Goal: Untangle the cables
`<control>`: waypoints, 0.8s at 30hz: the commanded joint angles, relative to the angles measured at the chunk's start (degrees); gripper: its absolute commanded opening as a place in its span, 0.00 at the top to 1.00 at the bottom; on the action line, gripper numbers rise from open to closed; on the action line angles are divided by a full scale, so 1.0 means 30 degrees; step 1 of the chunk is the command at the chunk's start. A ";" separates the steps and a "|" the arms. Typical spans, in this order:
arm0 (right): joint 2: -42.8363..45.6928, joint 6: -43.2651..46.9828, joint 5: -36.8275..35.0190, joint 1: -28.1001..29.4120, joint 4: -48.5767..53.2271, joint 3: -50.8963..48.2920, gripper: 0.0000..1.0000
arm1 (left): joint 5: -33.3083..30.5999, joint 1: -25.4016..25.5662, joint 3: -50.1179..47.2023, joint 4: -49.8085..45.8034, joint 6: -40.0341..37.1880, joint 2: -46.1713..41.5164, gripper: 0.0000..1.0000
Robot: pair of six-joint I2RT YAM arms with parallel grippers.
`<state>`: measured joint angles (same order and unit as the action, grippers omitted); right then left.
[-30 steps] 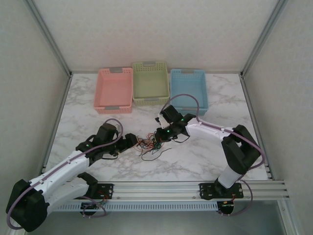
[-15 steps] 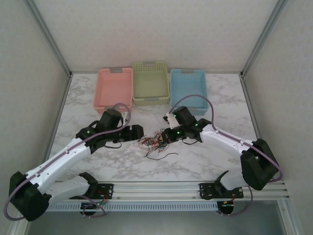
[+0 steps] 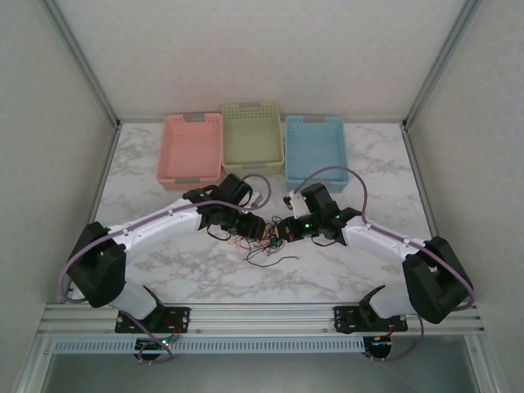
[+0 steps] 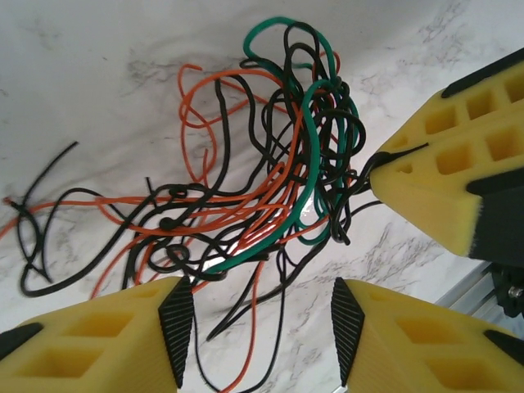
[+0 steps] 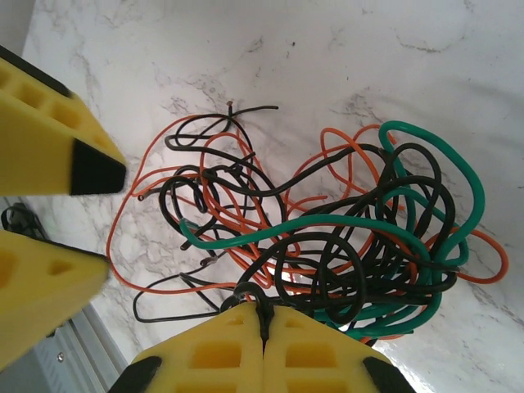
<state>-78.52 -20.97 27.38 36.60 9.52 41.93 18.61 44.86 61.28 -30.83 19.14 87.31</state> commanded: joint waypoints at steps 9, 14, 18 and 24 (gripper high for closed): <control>-0.0169 -0.0415 0.0945 -0.0436 -0.0948 -0.0083 1.00 | 0.1648 0.0134 0.0008 0.1949 -0.0082 0.2000 0.60; -0.0194 -0.0429 0.0957 -0.0466 -0.1005 -0.0099 1.00 | 0.1141 0.0134 0.0129 0.2149 0.0037 0.2249 0.63; -0.0282 -0.0429 0.1036 -0.0470 -0.0984 -0.0045 1.00 | 0.0004 0.0134 0.0254 0.2005 0.0121 0.2311 0.64; -0.0358 -0.0446 0.1092 -0.0459 -0.0983 -0.0005 1.00 | -0.1275 0.0149 0.0163 0.1791 0.0206 0.1928 0.59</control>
<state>-78.87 -21.85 28.80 35.59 8.03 41.91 17.74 44.91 61.28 -25.08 19.35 93.78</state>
